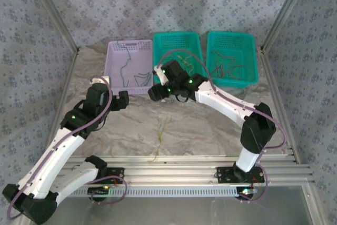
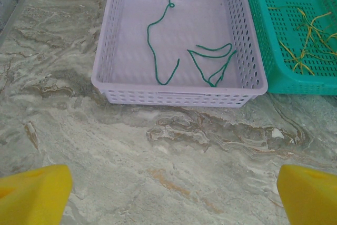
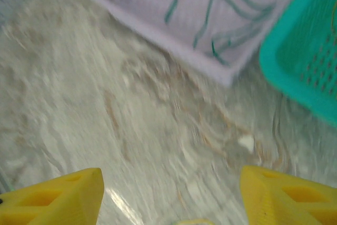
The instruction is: Untangle the cables
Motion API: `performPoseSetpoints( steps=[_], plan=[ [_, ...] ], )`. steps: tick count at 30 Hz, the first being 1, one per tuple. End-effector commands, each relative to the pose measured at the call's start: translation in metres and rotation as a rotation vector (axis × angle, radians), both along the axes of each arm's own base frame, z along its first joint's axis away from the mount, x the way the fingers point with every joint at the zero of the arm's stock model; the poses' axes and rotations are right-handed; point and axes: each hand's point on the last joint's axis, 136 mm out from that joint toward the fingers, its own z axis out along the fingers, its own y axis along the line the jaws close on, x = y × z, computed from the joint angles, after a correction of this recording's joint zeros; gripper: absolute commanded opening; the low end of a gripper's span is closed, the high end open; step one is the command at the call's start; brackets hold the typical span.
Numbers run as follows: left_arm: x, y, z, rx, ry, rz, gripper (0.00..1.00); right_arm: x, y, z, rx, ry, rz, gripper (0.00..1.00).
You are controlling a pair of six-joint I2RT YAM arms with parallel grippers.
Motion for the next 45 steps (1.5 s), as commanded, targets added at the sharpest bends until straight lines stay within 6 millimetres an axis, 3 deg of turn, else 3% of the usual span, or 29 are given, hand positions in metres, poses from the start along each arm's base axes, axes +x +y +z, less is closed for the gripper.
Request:
performPoseSetpoints(
  steps=[1,11,20,27,33,38,45],
  plan=[
    [0.002,0.002,0.009,-0.011,-0.036,0.005,1.00,-0.012,-0.014,-0.020,-0.039,-0.006,-0.028,0.71],
    [0.003,0.001,0.007,-0.008,-0.027,0.003,1.00,-0.039,-0.047,-0.115,-0.162,0.162,-0.058,0.71],
    [0.004,0.001,0.004,-0.001,-0.022,0.005,1.00,-0.037,-0.046,-0.153,-0.180,0.252,-0.053,0.68],
    [0.004,0.001,0.005,0.004,-0.022,0.007,1.00,-0.033,-0.047,-0.161,-0.153,0.290,-0.069,0.60],
    [0.005,0.001,0.004,0.006,-0.021,0.008,1.00,-0.038,-0.042,-0.163,-0.124,0.318,-0.053,0.31],
    [0.004,0.001,0.004,0.006,-0.020,0.007,1.00,-0.042,-0.044,-0.166,-0.120,0.332,-0.051,0.24],
    [0.004,0.002,0.005,0.007,-0.023,0.008,1.00,-0.038,-0.051,-0.157,-0.117,0.302,-0.072,0.06]
  ],
)
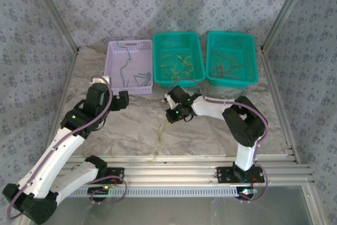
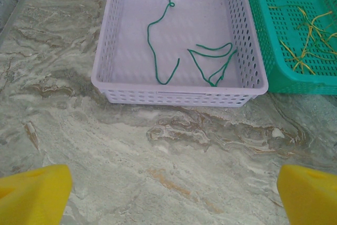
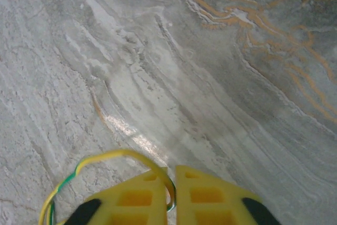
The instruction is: Untangle the cables
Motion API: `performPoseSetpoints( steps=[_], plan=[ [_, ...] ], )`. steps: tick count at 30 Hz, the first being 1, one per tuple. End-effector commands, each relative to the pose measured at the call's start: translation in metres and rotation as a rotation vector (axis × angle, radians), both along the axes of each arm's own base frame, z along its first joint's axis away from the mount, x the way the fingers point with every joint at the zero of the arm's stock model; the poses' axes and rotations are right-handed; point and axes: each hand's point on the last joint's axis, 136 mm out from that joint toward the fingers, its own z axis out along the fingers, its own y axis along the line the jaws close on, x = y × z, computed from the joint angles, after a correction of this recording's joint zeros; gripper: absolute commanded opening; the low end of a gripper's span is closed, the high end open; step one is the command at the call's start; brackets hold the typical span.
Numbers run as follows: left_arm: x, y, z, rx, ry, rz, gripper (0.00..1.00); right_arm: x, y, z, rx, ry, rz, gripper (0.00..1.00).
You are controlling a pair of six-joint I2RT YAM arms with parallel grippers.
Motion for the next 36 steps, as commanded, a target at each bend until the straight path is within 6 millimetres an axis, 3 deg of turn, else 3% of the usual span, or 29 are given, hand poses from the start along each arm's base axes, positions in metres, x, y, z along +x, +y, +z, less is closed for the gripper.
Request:
performPoseSetpoints(
  steps=[1,9,18,26,31,36],
  plan=[
    [0.004,0.002,0.004,0.007,-0.023,0.009,1.00,0.001,-0.008,0.009,0.001,-0.024,-0.016,0.03],
    [0.004,0.002,0.004,0.006,-0.021,0.009,1.00,0.013,-0.021,0.056,0.015,-0.137,-0.044,0.00],
    [0.005,0.000,0.002,0.005,-0.015,0.002,1.00,0.023,-0.057,0.167,0.126,-0.332,-0.128,0.00],
    [0.006,-0.003,-0.001,0.003,0.001,-0.008,1.00,0.064,-0.131,0.250,0.214,-0.469,-0.371,0.00],
    [0.007,-0.005,-0.004,0.004,0.010,-0.013,1.00,0.095,-0.186,0.278,0.266,-0.511,-0.585,0.00],
    [0.008,-0.005,-0.006,0.009,0.019,-0.015,1.00,0.124,-0.238,0.290,0.330,-0.539,-0.798,0.00]
  ],
)
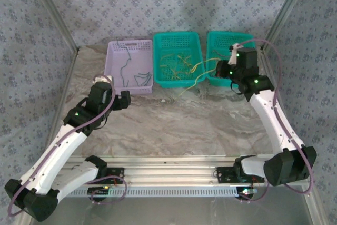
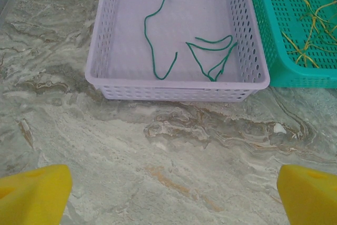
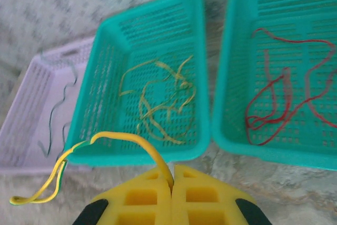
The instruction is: Untangle the cables
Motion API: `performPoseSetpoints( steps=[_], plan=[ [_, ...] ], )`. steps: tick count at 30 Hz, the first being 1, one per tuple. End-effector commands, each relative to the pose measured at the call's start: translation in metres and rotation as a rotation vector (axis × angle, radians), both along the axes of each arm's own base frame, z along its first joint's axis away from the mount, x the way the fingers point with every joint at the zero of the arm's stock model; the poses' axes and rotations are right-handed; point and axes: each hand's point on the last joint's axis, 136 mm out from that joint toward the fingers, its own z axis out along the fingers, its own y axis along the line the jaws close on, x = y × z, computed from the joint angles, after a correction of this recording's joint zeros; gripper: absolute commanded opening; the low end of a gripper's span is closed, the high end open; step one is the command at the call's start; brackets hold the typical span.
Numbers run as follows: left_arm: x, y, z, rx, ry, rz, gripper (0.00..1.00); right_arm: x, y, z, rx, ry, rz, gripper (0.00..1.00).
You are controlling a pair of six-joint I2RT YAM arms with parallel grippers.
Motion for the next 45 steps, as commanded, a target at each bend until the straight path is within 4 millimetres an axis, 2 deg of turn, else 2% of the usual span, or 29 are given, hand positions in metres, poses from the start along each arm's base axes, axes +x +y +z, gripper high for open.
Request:
performPoseSetpoints(
  steps=[1,6,10,15,18,23,25,28,33,39,45],
  plan=[
    [0.003,0.000,0.003,0.000,-0.011,-0.005,1.00,0.019,-0.026,0.020,0.086,-0.043,-0.112,0.00],
    [0.003,-0.002,0.001,0.000,-0.007,-0.010,1.00,0.053,-0.073,0.010,0.103,-0.029,-0.254,0.00],
    [0.004,-0.002,0.001,0.002,-0.004,-0.010,1.00,0.074,-0.098,0.010,0.110,-0.041,-0.329,0.00],
    [0.005,-0.003,-0.002,0.003,0.004,-0.014,1.00,0.096,-0.137,-0.002,0.091,-0.019,-0.451,0.00],
    [0.005,-0.004,-0.002,0.003,0.007,-0.015,1.00,0.106,-0.151,-0.006,0.095,-0.006,-0.479,0.00],
    [0.006,-0.004,-0.003,0.003,0.008,-0.015,1.00,0.110,-0.151,-0.005,0.104,-0.010,-0.471,0.00],
    [0.007,-0.005,-0.004,0.004,0.012,-0.016,1.00,0.112,-0.147,-0.006,0.120,-0.009,-0.448,0.00],
    [0.007,-0.005,-0.005,0.005,0.016,-0.018,1.00,0.116,-0.129,-0.003,0.142,-0.017,-0.385,0.00],
    [0.008,-0.006,-0.005,0.006,0.016,-0.019,1.00,0.128,-0.083,-0.006,0.106,-0.024,-0.273,0.00],
    [0.007,-0.005,-0.005,0.009,0.015,-0.018,1.00,0.151,-0.013,-0.029,0.046,0.030,-0.131,0.00],
    [0.006,-0.004,-0.003,0.010,0.008,-0.018,1.00,0.172,0.034,-0.065,-0.006,0.101,-0.066,0.00]
  ],
)
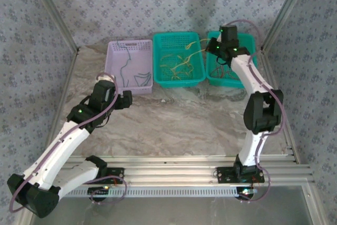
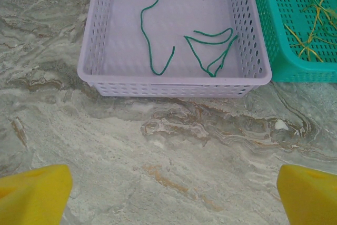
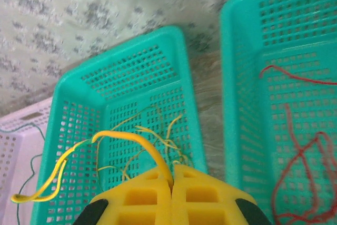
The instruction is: Untangle the cables
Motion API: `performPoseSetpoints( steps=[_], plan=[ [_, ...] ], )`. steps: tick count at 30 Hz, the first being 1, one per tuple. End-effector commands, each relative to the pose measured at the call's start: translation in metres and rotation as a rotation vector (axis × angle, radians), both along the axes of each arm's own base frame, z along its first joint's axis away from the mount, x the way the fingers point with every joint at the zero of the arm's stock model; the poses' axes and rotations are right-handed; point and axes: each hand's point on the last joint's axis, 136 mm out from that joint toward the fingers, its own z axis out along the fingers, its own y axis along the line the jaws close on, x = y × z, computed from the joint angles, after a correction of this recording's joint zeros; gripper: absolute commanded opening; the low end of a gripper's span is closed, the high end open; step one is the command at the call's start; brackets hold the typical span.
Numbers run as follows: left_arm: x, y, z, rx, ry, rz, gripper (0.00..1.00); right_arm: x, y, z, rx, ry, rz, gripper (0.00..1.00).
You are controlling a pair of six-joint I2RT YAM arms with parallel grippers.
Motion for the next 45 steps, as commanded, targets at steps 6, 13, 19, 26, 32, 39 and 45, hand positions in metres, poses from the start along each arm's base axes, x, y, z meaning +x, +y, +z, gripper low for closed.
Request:
performPoseSetpoints(
  steps=[6,13,19,26,32,39,45],
  plan=[
    [0.000,0.001,0.005,0.001,-0.018,-0.010,1.00,0.021,0.053,-0.051,-0.116,0.111,0.103,0.00],
    [0.000,0.001,0.006,0.002,-0.020,-0.013,1.00,0.023,0.079,-0.090,-0.136,0.193,0.157,0.00],
    [0.000,0.000,0.005,0.001,-0.018,-0.016,1.00,0.020,0.091,-0.099,-0.151,0.225,0.193,0.00],
    [0.000,0.000,0.005,0.001,-0.018,-0.015,1.00,0.019,0.091,-0.101,-0.163,0.244,0.199,0.07],
    [0.000,0.000,0.005,0.002,-0.015,-0.017,1.00,0.018,0.094,-0.093,-0.172,0.232,0.209,0.23],
    [0.000,0.000,0.005,0.003,-0.018,-0.015,1.00,0.017,0.099,-0.075,-0.179,0.198,0.226,0.33],
    [0.001,0.000,0.005,0.004,-0.016,-0.013,1.00,0.016,0.102,-0.051,-0.187,0.152,0.237,0.53]
  ],
)
